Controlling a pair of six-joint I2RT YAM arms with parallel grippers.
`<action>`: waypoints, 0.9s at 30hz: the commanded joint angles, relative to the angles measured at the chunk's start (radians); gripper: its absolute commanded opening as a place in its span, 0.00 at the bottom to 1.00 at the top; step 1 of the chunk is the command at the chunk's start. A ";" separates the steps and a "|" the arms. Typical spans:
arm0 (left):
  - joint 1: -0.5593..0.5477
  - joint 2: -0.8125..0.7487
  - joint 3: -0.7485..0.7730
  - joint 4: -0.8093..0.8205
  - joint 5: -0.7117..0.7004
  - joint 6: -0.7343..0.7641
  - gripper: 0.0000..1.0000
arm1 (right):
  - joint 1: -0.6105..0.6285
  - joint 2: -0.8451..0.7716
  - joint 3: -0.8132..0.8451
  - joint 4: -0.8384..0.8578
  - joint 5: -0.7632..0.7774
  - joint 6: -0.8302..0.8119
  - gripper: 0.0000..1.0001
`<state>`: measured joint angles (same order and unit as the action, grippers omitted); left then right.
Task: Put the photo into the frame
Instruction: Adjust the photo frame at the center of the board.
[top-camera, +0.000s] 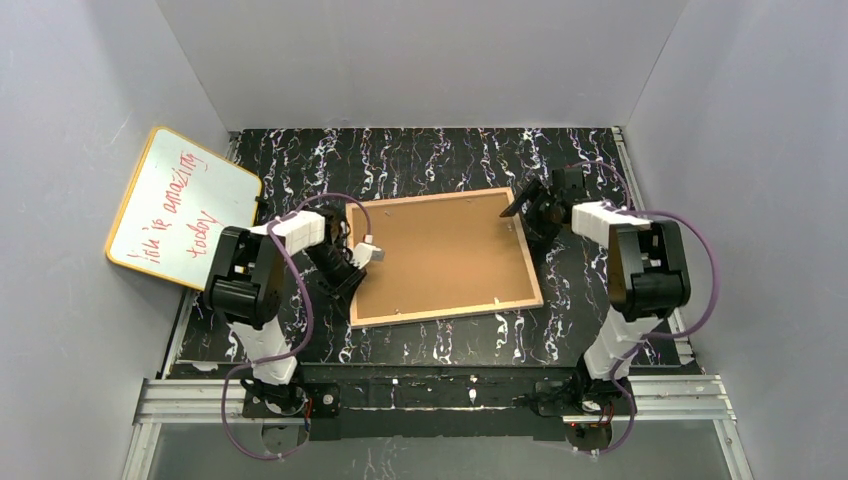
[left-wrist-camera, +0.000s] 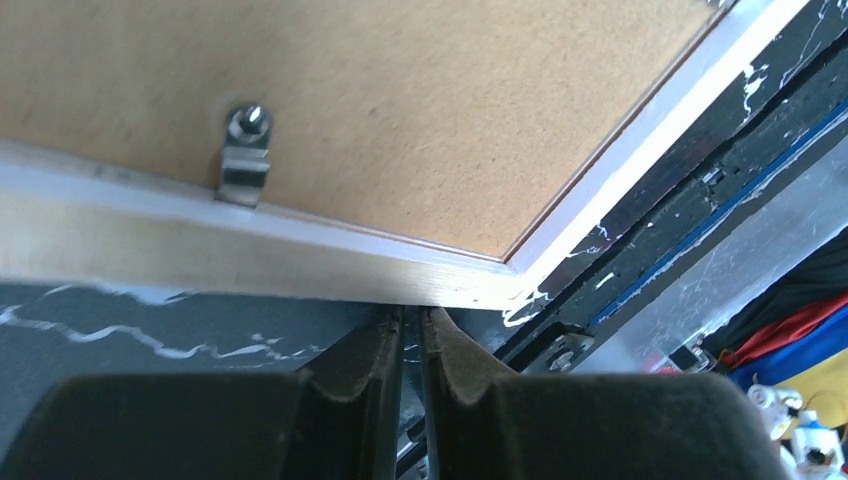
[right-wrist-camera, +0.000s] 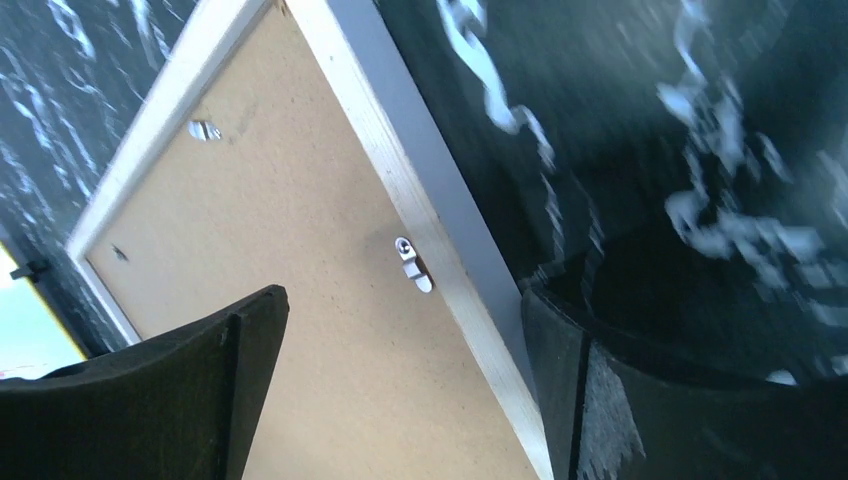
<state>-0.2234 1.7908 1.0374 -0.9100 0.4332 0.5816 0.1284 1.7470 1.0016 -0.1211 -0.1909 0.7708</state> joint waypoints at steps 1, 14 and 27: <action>-0.108 -0.007 -0.004 0.025 0.041 -0.018 0.11 | 0.053 0.158 0.143 0.028 -0.159 0.002 0.95; -0.372 0.122 0.231 -0.302 0.172 0.145 0.34 | 0.003 0.378 0.678 -0.292 -0.033 -0.102 0.99; 0.048 0.251 0.720 -0.131 -0.098 -0.054 0.36 | -0.120 -0.166 0.048 -0.221 -0.054 -0.009 0.99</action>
<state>-0.3084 1.9415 1.6100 -1.1690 0.4530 0.6662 -0.0284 1.7374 1.2404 -0.3443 -0.1688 0.7094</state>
